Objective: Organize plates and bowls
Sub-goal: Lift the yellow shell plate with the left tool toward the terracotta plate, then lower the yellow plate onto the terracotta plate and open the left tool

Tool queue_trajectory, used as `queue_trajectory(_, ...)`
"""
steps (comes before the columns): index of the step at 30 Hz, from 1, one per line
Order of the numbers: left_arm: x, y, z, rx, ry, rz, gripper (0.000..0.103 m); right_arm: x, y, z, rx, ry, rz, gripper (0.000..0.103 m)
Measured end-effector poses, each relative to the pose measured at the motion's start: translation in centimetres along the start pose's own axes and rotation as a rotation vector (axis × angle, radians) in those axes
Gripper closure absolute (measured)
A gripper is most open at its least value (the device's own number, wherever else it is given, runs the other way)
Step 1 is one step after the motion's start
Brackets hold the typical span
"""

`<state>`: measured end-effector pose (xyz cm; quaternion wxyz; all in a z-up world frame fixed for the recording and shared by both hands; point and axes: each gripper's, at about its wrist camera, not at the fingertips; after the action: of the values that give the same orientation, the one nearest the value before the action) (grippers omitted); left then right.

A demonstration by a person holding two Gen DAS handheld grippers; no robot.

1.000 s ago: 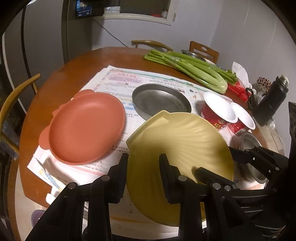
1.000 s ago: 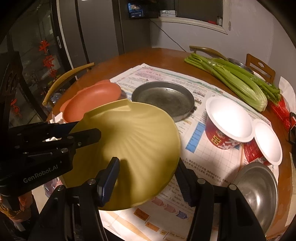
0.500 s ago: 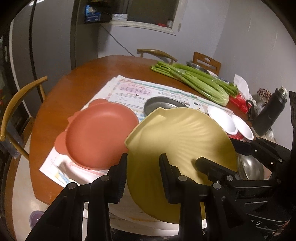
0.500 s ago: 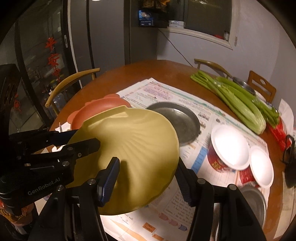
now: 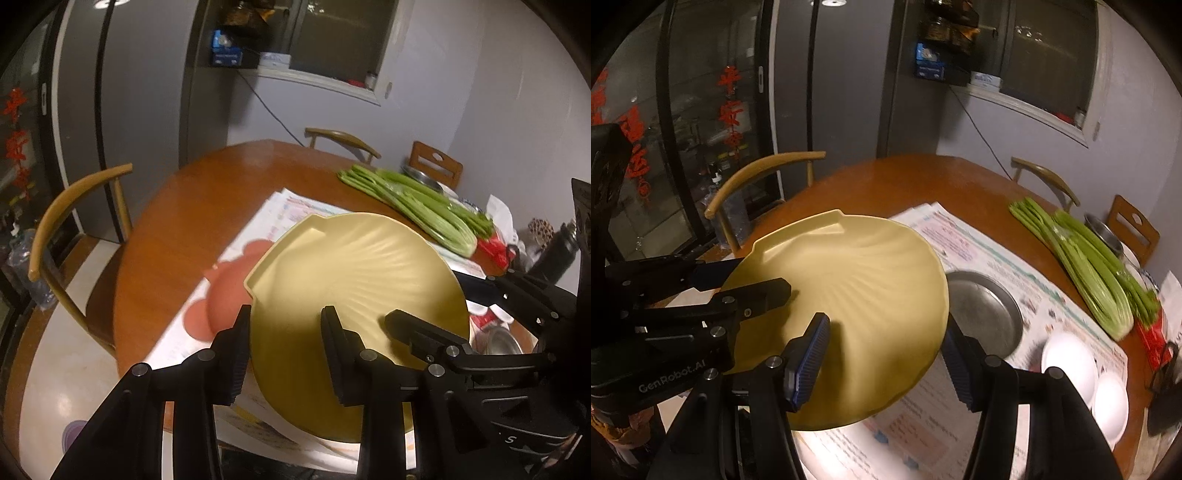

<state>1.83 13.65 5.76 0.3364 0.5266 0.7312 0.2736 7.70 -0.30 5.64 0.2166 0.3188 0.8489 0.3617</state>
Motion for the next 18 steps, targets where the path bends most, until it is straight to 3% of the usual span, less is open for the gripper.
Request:
queue_trajectory(11,3.0,3.2,0.8,-0.03,0.034,-0.037,0.066,1.4,4.9,1.2,-0.093,0.038,-0.047,0.043)
queue_trajectory(18,4.6,3.0,3.9,0.028,0.053,-0.055,0.066,1.2,4.8,5.1,-0.036,0.07,-0.03,0.043)
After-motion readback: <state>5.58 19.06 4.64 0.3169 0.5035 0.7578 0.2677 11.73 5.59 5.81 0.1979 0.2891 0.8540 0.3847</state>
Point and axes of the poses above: each gripper's, at about its wrist camera, not at the fingertips, and z roughly the way its jaws point, x to its left, y to its top, and after that the axes turned 3 degrees about -x, right-handed
